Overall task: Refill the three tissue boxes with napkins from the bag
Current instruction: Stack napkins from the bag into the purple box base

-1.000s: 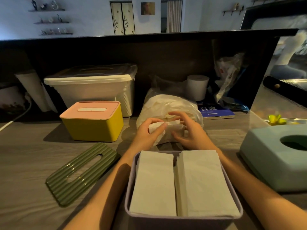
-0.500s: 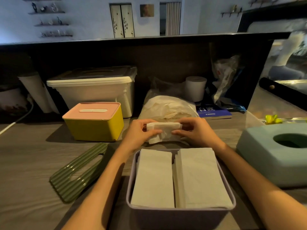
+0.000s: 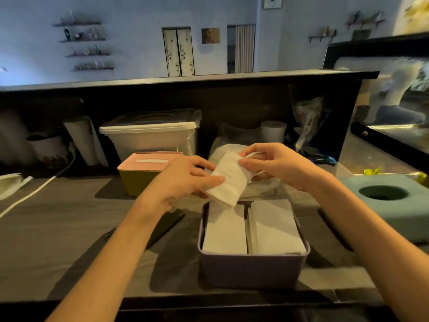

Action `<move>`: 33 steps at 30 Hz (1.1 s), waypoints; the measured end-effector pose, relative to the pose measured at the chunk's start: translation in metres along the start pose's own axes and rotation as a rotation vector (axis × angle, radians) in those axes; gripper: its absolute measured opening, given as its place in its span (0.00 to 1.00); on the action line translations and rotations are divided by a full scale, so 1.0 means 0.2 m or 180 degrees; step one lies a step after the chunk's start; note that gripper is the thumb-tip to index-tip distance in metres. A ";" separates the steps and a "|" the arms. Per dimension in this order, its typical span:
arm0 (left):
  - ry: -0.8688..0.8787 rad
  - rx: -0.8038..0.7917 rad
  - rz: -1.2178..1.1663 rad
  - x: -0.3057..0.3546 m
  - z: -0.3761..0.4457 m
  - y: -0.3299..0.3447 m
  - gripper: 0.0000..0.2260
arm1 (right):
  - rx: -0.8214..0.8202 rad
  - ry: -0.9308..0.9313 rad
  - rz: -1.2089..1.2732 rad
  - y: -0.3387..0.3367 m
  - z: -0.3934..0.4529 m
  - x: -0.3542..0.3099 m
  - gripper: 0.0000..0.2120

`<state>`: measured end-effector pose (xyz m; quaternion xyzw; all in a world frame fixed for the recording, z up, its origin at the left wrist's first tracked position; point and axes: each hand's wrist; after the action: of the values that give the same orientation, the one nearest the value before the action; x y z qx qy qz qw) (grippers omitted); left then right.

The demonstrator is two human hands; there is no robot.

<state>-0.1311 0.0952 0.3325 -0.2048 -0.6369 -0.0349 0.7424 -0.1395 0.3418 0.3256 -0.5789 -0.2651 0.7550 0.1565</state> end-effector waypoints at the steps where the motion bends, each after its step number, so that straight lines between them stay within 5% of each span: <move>1: -0.0063 -0.0093 0.0013 0.02 -0.06 0.01 0.15 | -0.0102 0.0043 -0.0075 0.01 -0.02 -0.02 0.10; 9: -0.0233 -0.0130 0.0717 0.03 -0.29 0.04 0.20 | -0.0478 0.0437 -0.0770 0.10 -0.14 -0.11 0.10; 20: 0.0000 -0.0068 0.1987 -0.02 -0.31 0.05 0.22 | 0.0119 0.0118 -0.2057 0.27 -0.18 -0.10 0.15; 27: 0.0277 0.0399 0.1266 -0.04 -0.15 -0.05 0.12 | 0.0821 -0.0065 -0.1801 0.07 -0.06 -0.01 0.04; 33: 0.0366 0.0269 0.1208 -0.21 0.17 -0.03 0.05 | 0.0500 0.0031 -0.1958 0.10 0.14 0.34 0.12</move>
<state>-0.1720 0.0916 0.2971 -0.2874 -0.5443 0.1207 0.7788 -0.1846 0.3559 0.2651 -0.4614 -0.3678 0.6876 0.4230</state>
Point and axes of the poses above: each hand's wrist, its own z-axis towards the middle knuckle, its own y-axis out of the palm, x = y × z, and after that the axes turned 13 degrees about -z, right-handed
